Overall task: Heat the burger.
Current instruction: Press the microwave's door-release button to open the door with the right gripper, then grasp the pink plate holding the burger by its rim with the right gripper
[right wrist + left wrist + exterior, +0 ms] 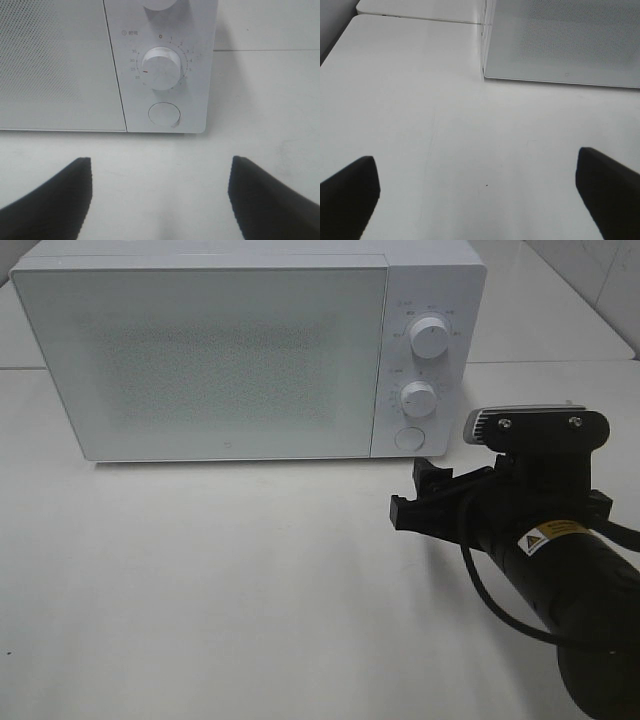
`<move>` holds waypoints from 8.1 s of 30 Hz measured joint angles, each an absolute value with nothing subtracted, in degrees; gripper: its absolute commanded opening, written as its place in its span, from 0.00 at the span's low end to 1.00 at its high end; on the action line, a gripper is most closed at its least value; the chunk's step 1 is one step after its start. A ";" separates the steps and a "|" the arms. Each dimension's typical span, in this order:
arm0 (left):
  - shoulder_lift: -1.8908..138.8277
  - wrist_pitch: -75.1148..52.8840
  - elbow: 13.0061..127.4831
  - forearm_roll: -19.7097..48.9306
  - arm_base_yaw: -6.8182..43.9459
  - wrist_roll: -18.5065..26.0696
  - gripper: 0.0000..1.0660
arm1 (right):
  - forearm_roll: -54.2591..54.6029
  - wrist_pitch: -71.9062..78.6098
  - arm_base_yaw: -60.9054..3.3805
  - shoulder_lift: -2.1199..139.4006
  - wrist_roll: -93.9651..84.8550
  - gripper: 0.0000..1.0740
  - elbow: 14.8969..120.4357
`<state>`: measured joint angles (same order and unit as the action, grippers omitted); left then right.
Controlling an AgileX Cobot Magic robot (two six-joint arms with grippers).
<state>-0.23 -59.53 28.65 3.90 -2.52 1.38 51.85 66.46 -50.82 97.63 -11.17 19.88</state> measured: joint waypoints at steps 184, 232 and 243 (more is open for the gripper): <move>-0.23 -59.53 28.65 3.90 -2.52 1.38 0.94 | 41.37 45.78 -30.25 120.95 76.38 0.00 52.02; -0.23 -59.53 28.65 3.90 -2.52 1.38 0.94 | 20.34 -13.06 -30.94 82.85 17.02 0.06 36.96; -0.23 -59.53 28.65 3.90 -2.52 1.38 0.94 | 8.71 -32.49 -30.94 79.30 -0.40 0.10 38.39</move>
<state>-0.23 -59.53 28.65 3.90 -2.52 1.38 8.71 -32.49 -30.94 79.30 -0.40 38.39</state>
